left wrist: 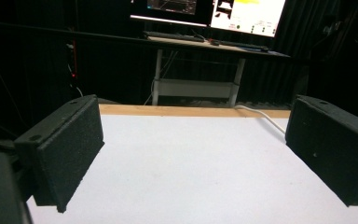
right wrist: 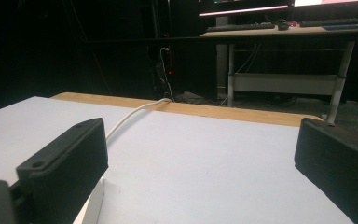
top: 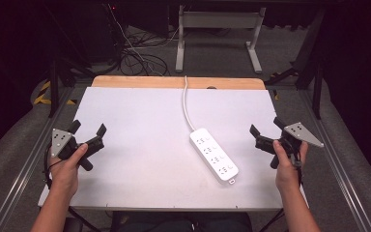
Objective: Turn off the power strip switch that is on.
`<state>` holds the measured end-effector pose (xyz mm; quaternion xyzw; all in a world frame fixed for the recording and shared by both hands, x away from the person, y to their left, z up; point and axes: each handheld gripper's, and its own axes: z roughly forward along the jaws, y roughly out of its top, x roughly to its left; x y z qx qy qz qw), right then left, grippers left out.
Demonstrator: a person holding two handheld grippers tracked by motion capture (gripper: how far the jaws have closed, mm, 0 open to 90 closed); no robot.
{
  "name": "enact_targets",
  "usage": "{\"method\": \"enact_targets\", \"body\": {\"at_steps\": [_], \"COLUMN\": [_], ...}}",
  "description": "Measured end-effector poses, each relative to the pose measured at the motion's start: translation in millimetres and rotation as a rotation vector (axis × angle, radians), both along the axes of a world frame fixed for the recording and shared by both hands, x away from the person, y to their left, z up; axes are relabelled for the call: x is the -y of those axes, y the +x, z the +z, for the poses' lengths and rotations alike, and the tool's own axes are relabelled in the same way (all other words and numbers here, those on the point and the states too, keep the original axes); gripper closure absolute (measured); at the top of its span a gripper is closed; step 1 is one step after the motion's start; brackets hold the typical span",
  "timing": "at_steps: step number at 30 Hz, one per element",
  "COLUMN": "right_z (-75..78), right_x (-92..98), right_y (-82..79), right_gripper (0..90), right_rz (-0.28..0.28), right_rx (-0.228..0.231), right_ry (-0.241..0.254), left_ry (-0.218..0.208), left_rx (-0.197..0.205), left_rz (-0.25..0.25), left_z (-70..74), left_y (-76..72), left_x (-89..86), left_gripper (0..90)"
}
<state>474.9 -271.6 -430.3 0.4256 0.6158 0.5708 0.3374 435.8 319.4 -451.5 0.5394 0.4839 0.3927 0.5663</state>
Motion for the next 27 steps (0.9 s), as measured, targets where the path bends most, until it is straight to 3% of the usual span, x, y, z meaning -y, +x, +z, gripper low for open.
{"method": "enact_targets", "body": {"at_steps": [27], "right_z": [-3.1], "right_x": [-2.8], "right_y": [6.9], "right_gripper": [4.3], "right_rz": [0.011], "right_rx": [-0.012], "right_ry": [-0.009], "left_ry": [0.002], "left_rx": [-0.003], "left_rz": [0.010], "left_z": [-0.6], "left_y": [-1.2], "left_x": [-2.9], "left_gripper": [4.9]}}
